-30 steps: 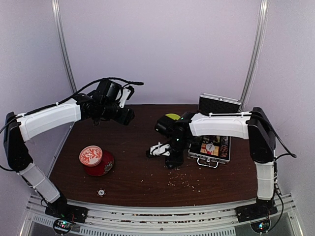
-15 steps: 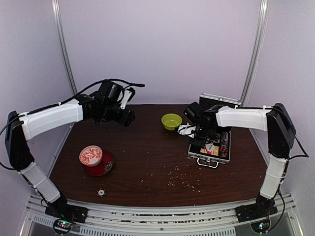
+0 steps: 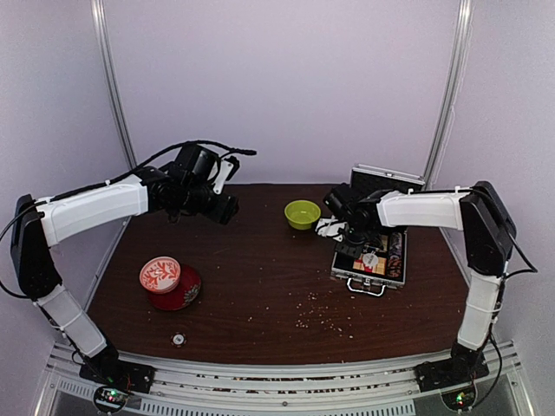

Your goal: Pack up texas hold em set

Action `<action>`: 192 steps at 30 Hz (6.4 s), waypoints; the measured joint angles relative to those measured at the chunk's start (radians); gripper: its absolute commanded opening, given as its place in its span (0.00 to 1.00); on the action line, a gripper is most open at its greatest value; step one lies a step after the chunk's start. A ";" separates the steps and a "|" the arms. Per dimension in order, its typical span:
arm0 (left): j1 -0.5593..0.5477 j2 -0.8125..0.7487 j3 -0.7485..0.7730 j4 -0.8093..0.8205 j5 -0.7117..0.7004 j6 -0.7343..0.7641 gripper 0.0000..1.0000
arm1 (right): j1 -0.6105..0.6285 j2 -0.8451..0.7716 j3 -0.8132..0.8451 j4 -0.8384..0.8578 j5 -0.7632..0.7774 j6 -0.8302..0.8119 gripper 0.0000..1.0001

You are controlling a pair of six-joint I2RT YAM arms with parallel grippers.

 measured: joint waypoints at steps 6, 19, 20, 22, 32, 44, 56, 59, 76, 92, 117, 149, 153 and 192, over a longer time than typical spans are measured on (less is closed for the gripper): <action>0.000 0.001 0.000 0.000 0.001 0.000 0.65 | -0.002 0.023 0.002 0.002 0.004 0.000 0.27; 0.000 0.002 0.000 0.000 0.002 0.000 0.65 | -0.001 0.052 0.009 0.026 0.042 -0.014 0.34; 0.000 0.002 0.000 0.000 0.002 0.000 0.65 | -0.001 0.053 0.010 0.031 0.046 -0.015 0.35; 0.000 0.002 0.000 0.000 0.002 0.000 0.65 | 0.000 0.055 0.010 0.037 0.050 -0.016 0.38; 0.000 0.010 0.000 -0.002 0.008 0.000 0.65 | -0.001 0.060 0.011 0.055 0.065 -0.019 0.50; 0.000 0.010 0.000 -0.006 0.023 0.001 0.65 | -0.005 0.072 0.010 0.056 0.071 -0.018 0.54; 0.000 0.010 0.000 -0.007 0.027 0.002 0.65 | -0.005 0.072 0.010 0.039 0.056 -0.017 0.60; 0.000 0.010 0.000 -0.008 0.028 0.002 0.65 | -0.005 0.072 0.010 0.035 0.051 -0.016 0.60; 0.000 0.010 0.000 -0.008 0.034 0.002 0.65 | -0.018 0.071 0.045 0.021 0.046 -0.013 0.60; -0.010 0.043 0.034 -0.077 0.004 -0.007 0.58 | -0.020 -0.230 0.001 -0.107 -0.474 -0.023 0.58; -0.219 -0.172 -0.399 -0.564 0.112 -0.398 0.68 | -0.019 -0.271 -0.284 -0.013 -0.821 -0.147 0.54; -0.223 -0.103 -0.603 -0.463 0.264 -0.453 0.42 | -0.019 -0.246 -0.294 -0.019 -0.820 -0.150 0.52; -0.247 -0.060 -0.561 -0.470 0.269 -0.454 0.41 | -0.019 -0.241 -0.294 -0.019 -0.816 -0.150 0.51; -0.317 0.506 0.364 -0.462 0.244 -0.145 0.58 | -0.193 -0.290 -0.253 -0.056 -0.853 -0.119 0.53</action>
